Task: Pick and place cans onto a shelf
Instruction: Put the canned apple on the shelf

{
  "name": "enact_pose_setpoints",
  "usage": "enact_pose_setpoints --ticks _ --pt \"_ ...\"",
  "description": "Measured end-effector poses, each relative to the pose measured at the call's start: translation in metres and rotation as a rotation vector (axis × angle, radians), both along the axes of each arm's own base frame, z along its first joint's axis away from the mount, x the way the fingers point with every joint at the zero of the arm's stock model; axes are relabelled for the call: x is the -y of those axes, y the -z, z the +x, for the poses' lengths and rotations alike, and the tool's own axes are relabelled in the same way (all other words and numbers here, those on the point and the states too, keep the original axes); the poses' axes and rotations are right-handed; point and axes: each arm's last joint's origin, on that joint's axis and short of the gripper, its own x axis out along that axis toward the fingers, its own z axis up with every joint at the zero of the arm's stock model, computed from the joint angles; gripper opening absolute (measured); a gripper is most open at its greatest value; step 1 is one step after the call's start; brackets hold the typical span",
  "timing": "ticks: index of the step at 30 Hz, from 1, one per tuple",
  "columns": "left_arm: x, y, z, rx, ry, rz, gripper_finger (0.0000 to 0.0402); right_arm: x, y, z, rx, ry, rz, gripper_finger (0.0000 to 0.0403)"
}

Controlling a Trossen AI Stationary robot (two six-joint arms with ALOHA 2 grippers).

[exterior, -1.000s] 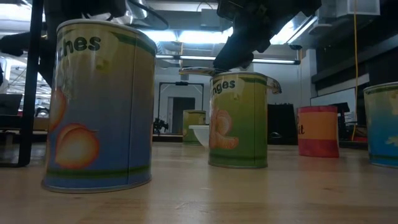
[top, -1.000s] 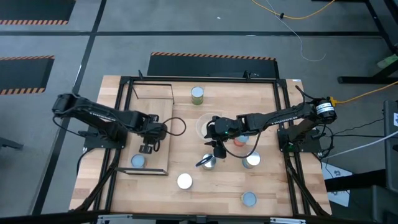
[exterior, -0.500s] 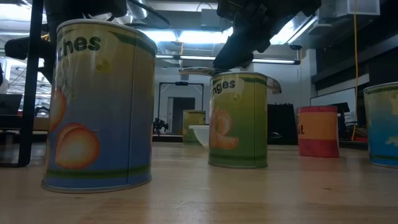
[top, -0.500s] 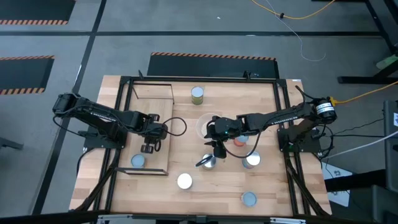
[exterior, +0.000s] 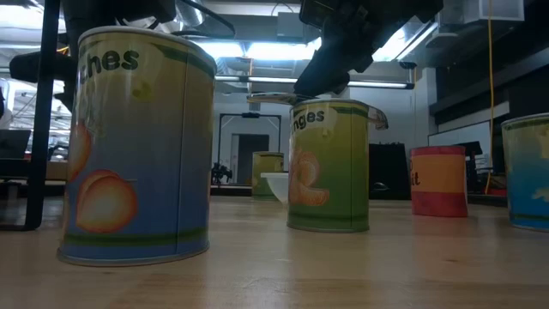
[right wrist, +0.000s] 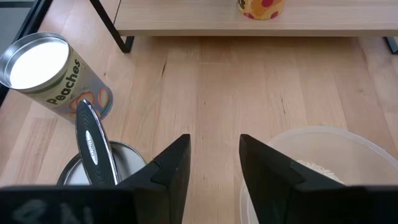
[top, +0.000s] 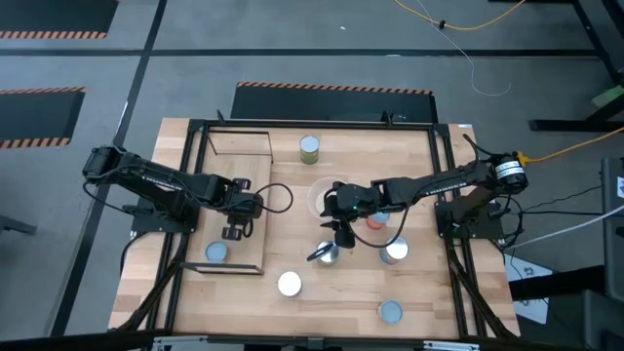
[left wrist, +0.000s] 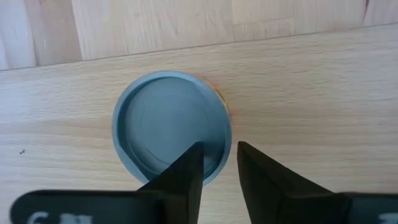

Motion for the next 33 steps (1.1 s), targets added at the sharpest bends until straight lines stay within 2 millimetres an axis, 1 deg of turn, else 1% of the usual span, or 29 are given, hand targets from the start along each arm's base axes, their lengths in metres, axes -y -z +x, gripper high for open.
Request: enact_pose_setpoints --ticks 8,13,17,24,29,33 --pt "0.0 0.0 0.0 0.007 -0.042 -0.01 0.0009 0.0 0.0 0.0 0.0 0.0 0.0 0.0142" --pt "0.001 0.0 0.0 0.012 -0.104 -0.049 0.0012 0.0 0.0 0.0 0.0 0.0 0.0 0.0142" --pt "0.008 0.0 -0.001 0.007 -0.145 -0.134 0.0005 0.0 0.0 0.0 0.0 -0.002 -0.002 0.0142" --pt "0.033 -0.001 -0.004 -0.027 -0.183 -0.318 0.0004 0.0 0.0 0.0 0.002 -0.016 -0.017 0.0142" --pt "0.052 -0.002 -0.004 -0.004 -0.155 -0.404 0.0005 0.0 0.0 0.0 0.002 -0.016 -0.017 0.0142" --pt "0.062 -0.004 -0.003 0.026 -0.116 -0.434 0.0004 0.0 0.0 0.0 0.002 -0.017 -0.017 0.0142"
